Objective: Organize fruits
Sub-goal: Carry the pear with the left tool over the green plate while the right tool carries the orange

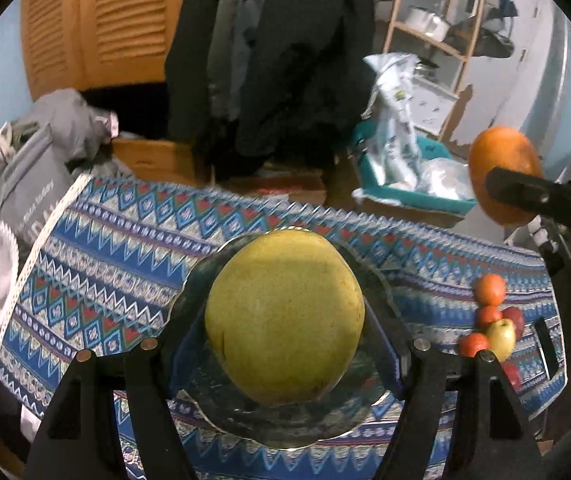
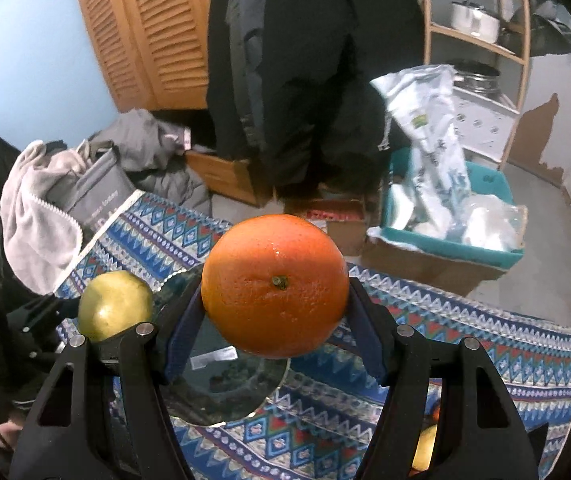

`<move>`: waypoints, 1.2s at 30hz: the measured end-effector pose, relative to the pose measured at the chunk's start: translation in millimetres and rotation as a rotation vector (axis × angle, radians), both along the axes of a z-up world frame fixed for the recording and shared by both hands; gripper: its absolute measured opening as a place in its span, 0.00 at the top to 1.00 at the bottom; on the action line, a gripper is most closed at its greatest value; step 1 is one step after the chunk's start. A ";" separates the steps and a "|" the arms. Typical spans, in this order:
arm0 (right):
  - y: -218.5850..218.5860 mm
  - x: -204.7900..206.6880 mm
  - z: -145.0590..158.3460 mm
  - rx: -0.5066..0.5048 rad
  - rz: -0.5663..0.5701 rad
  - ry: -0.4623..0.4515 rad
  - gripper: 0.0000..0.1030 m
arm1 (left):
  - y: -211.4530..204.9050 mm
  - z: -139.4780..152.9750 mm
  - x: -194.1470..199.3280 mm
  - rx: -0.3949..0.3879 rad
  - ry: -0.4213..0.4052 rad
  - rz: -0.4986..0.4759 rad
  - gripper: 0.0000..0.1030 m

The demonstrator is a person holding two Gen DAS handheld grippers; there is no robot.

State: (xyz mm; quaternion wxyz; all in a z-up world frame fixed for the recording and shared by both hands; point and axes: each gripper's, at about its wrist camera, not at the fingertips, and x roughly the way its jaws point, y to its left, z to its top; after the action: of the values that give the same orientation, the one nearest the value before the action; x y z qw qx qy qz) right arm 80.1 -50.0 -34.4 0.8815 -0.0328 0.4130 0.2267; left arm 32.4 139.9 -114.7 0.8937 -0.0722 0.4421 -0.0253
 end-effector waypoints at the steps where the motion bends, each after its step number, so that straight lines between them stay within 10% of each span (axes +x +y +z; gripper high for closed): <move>1: 4.0 1.4 -2.9 -0.002 0.006 0.006 0.33 | 1.8 -4.4 0.8 0.000 0.010 0.006 0.27; 27: 44.0 12.1 -92.9 -0.099 0.072 0.181 0.33 | 12.9 -102.8 19.1 -0.032 0.252 0.066 0.28; 36: 46.0 13.2 -109.3 -0.120 0.078 0.221 0.33 | 22.5 -79.7 17.5 -0.048 0.185 0.082 0.33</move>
State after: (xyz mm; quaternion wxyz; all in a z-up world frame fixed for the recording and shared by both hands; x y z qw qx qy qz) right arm 93.3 -4.0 -143.7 0.8175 -0.0762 0.5190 0.2380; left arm 50.0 162.4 -194.4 0.8473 -0.1138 0.5187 0.0074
